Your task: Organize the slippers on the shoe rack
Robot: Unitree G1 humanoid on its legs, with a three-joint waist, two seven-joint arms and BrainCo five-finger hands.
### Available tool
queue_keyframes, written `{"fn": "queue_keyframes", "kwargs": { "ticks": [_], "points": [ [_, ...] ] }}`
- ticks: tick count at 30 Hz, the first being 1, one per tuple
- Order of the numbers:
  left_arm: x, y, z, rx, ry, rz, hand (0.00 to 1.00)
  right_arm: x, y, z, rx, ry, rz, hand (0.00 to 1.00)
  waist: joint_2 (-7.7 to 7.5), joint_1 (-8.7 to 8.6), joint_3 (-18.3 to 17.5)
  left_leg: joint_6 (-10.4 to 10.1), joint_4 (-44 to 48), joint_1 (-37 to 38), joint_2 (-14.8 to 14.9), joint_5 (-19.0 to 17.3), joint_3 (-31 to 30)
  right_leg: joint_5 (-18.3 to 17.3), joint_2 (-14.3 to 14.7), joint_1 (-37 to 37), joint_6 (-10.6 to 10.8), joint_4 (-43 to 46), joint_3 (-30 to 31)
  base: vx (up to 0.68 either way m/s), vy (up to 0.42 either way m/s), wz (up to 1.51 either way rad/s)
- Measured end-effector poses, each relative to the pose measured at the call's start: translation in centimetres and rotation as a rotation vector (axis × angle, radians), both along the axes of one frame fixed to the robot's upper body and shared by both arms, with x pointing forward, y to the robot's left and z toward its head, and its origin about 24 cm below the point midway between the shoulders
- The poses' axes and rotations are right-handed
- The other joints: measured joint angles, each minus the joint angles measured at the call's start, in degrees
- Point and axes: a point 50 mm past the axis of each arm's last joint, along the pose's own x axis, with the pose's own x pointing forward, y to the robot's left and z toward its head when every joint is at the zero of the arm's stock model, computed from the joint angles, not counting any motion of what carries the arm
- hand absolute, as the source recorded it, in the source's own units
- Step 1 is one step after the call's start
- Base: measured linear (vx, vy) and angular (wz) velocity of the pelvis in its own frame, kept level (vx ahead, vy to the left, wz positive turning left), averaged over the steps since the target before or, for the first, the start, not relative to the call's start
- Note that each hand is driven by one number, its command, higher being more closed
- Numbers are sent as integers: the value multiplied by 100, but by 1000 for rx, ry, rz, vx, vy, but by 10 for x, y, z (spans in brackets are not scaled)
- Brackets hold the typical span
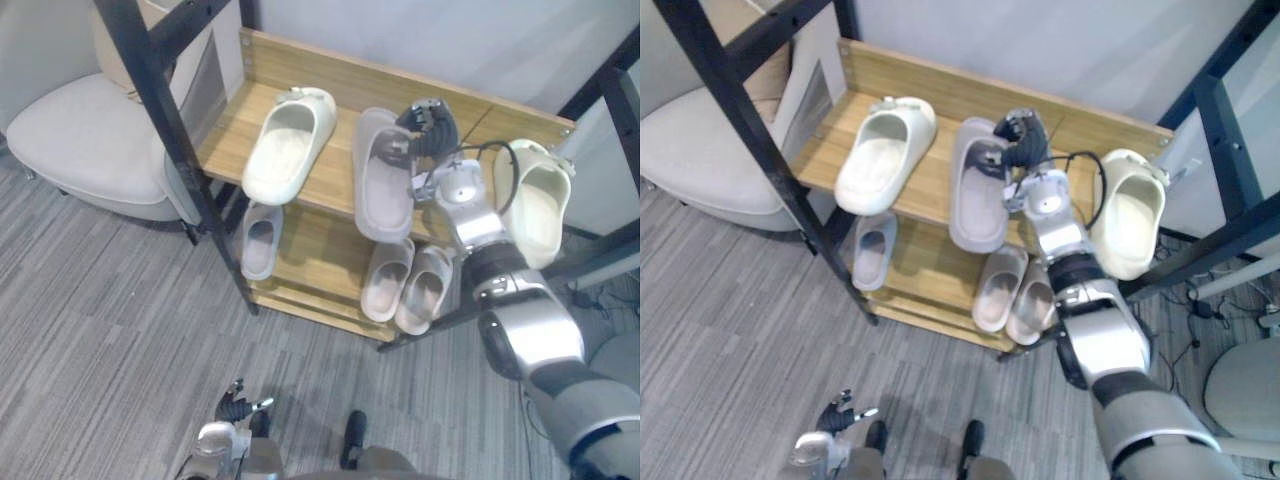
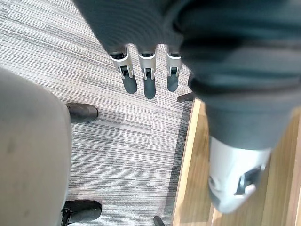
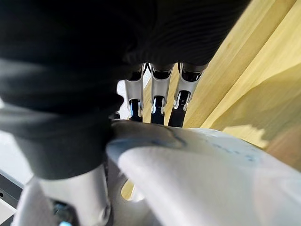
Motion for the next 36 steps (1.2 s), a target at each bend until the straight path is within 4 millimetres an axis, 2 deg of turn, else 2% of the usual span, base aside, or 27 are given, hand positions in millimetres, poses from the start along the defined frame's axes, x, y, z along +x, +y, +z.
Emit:
{"fn": "queue_keyframes", "kwargs": {
  "ticks": [5, 10, 16, 20, 22, 26, 32, 36],
  "points": [
    [-1, 0, -1, 1, 13, 1, 0, -13, 1, -10, 33, -40, 41, 100, -1, -36, -1, 1, -58, 72, 0, 0, 13, 0, -4, 18, 0, 41, 1, 0, 1, -1],
    [-3, 1, -2, 3, 24, 0, 0, -26, 3, -21, 53, -67, 67, 100, -3, -144, -4, 3, -60, 155, -4, -1, 27, -3, -19, 57, 3, 114, 5, 0, 0, 0],
    [-5, 0, -3, 9, 33, -18, 0, -52, 5, -43, 117, -93, 85, 100, -3, -191, -60, 5, -59, 247, -17, -3, 81, -24, -37, 107, 27, 141, 66, -40, -2, -5],
    [-12, -2, -6, 10, 57, -28, 0, -73, 3, -64, 164, -80, 86, 100, 44, -223, -285, 4, -48, 246, -22, -3, 87, -48, -43, 108, 50, 140, 77, -31, -11, -1],
    [-16, -3, -8, 10, 72, -36, 0, -82, 6, -65, 182, -99, 102, 100, 101, -290, -391, 4, -14, 243, -28, -3, 87, -48, -49, 117, 51, 141, 87, -45, -7, -1],
    [-19, -6, -9, 8, 83, -49, 0, -100, 7, -59, 200, -169, 138, 100, 171, -330, -461, 4, 50, 250, -24, -3, 33, -49, -48, 178, 52, 146, 64, -54, -11, 4],
    [-26, -10, -13, 7, 113, -63, 0, -121, 13, -62, 225, -195, 229, 100, 260, -365, -655, 4, 83, 340, -24, -3, -21, -52, -49, 310, 57, 143, 23, -42, -6, 5],
    [-30, -10, -15, 8, 130, -67, 0, -135, 34, -71, 228, -156, 368, 100, 270, -441, -700, 2, 104, 389, -24, -1, -99, -59, -50, 419, 66, 134, -47, -33, -7, 8]
  ]
}}
